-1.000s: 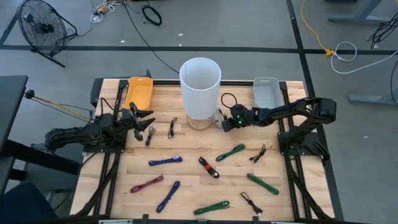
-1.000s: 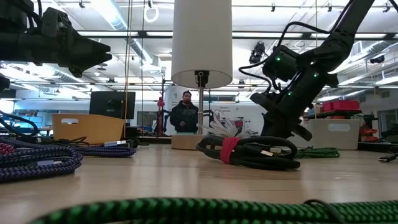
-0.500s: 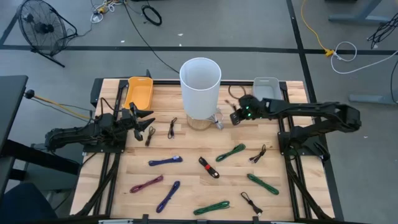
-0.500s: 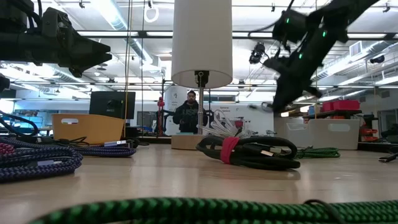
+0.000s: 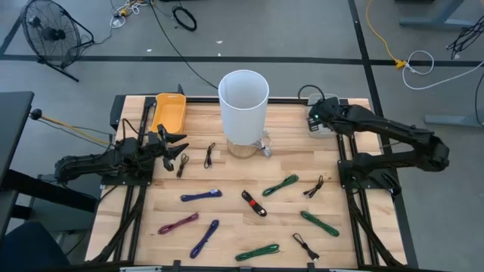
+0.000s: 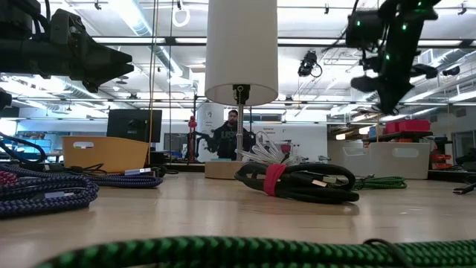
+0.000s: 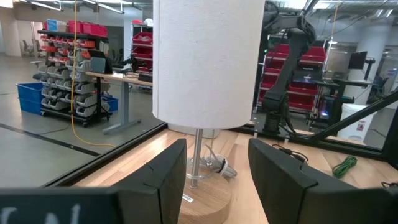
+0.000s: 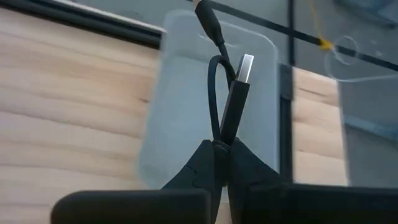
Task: Pick & Place USB Port
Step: Put the black USB cable into the gray bin
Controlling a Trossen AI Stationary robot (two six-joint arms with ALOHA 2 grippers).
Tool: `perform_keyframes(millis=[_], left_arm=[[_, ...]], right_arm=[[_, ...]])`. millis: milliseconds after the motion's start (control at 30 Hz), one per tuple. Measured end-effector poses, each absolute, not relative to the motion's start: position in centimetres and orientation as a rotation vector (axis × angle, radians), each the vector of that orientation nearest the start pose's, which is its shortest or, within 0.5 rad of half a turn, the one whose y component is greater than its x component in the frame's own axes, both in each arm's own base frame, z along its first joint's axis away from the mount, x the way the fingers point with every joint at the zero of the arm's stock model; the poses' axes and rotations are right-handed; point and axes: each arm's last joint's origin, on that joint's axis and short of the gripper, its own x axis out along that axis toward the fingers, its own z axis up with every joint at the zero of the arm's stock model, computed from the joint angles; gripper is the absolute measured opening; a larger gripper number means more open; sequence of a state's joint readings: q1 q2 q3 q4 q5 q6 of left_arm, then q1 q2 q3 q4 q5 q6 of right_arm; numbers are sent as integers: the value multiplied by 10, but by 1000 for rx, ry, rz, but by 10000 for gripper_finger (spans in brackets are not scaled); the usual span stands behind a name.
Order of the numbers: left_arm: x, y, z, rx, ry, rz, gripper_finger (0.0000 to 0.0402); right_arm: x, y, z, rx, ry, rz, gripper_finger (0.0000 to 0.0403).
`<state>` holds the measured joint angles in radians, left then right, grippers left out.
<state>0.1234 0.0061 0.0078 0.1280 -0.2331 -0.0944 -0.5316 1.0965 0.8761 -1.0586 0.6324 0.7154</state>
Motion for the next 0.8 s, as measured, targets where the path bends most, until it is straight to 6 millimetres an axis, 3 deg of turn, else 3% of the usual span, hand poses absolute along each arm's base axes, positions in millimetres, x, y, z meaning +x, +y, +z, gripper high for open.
perform_keyframes(millis=[433,700,800], left_arm=[[94,18,178,-101,-146,352,177],[94,19,178,-100,-146,352,177],[94,18,178,-100,-146,352,177]], right_arm=[[127,-134,209,475,930,-1465,10],[120,-142,198,513,949,-1408,10],[119,-142,195,513,965,-1378,43]])
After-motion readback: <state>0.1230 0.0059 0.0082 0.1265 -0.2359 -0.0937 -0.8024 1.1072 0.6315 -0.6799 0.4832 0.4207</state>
